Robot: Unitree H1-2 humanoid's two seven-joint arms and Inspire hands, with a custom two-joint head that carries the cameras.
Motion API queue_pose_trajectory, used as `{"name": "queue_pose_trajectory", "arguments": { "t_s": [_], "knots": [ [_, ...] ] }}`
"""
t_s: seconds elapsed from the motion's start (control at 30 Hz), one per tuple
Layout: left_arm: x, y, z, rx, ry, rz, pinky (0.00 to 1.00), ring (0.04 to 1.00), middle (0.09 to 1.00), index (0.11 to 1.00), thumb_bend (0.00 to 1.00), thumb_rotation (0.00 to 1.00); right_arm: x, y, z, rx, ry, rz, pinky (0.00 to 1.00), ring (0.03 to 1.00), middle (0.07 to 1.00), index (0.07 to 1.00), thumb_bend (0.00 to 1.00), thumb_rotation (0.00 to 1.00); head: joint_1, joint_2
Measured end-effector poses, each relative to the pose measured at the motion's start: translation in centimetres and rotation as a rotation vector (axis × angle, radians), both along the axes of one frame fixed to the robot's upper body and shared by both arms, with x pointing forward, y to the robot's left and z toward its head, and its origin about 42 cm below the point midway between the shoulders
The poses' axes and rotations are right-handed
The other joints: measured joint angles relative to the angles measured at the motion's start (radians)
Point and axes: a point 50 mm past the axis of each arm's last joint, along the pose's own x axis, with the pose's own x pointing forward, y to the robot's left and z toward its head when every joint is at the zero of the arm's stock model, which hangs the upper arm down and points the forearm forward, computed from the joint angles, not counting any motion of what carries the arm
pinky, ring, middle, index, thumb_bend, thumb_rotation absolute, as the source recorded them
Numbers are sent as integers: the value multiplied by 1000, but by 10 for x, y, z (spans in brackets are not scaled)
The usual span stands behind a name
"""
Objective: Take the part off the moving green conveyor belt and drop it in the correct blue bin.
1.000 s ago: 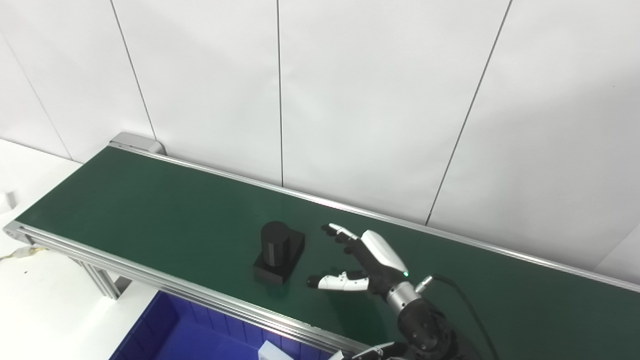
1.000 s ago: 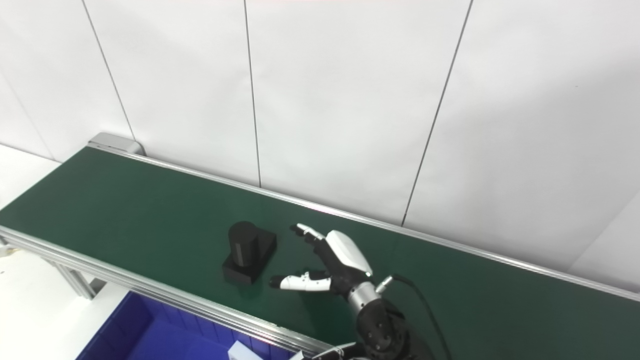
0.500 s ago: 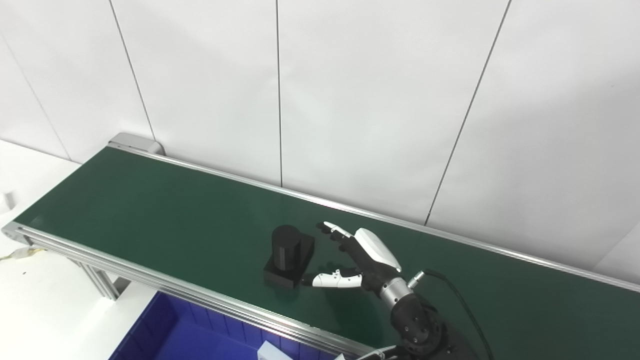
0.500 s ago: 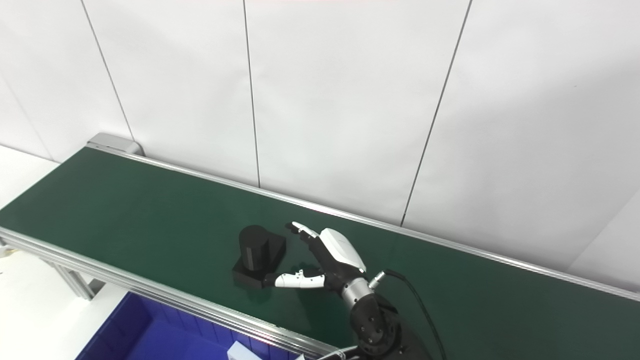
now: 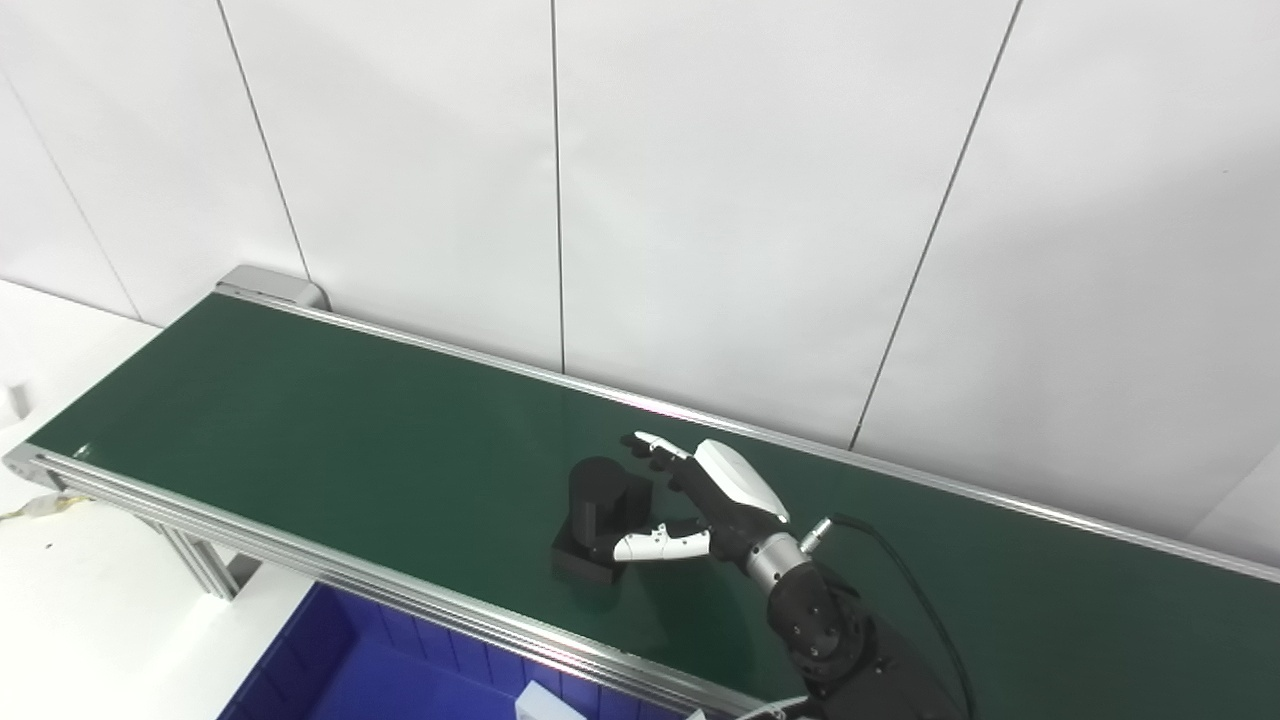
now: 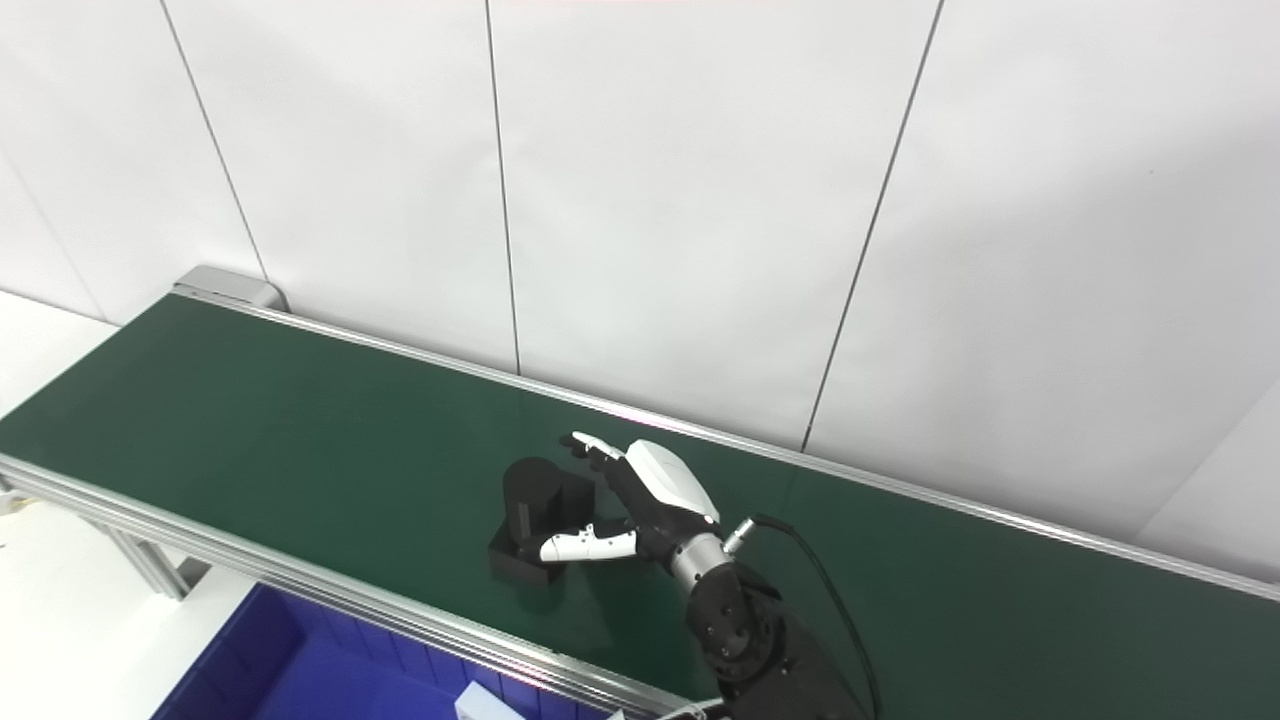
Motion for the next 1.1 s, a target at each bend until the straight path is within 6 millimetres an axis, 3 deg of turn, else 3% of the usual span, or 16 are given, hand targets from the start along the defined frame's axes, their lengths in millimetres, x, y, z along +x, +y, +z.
{"name": "queue_pose_trajectory", "arguments": {
  "t_s": [0.43, 0.7, 0.83, 0.9, 0.93, 0.97, 1.1],
  "knots": [
    [-4, -2, 2, 2, -1, 1, 664, 775, 844, 886, 1000, 417, 0, -2, -9, -41, -19, -20, 765, 856, 882, 900, 848, 502, -6, 31],
    [-4, -1, 2, -27, 9, 10, 698, 797, 865, 894, 986, 391, 2, -11, -15, -55, -44, -55, 722, 810, 840, 869, 796, 362, -11, 38],
    [-4, 0, 4, -38, 5, 14, 734, 823, 884, 901, 990, 391, -1, -14, -19, -33, -75, -76, 671, 743, 770, 793, 760, 214, -11, 40],
    [-5, 0, 6, -41, -1, 15, 741, 829, 888, 904, 992, 392, -3, -16, -22, -19, -100, -94, 599, 661, 681, 697, 726, 145, -11, 41],
    [-5, 0, 6, -40, 0, 15, 735, 826, 887, 905, 994, 390, -3, -17, -23, -15, -119, -106, 523, 595, 556, 560, 592, 49, -12, 43],
    [-5, 1, 5, -39, 2, 14, 734, 827, 887, 905, 994, 389, -3, -18, -23, -4, -139, -116, 492, 569, 520, 519, 553, 21, -12, 43],
    [-6, 1, 5, -50, 8, 18, 759, 841, 898, 907, 992, 385, -3, -19, -21, 32, -198, -137, 421, 492, 467, 511, 527, 3, -12, 43]
  ]
}}
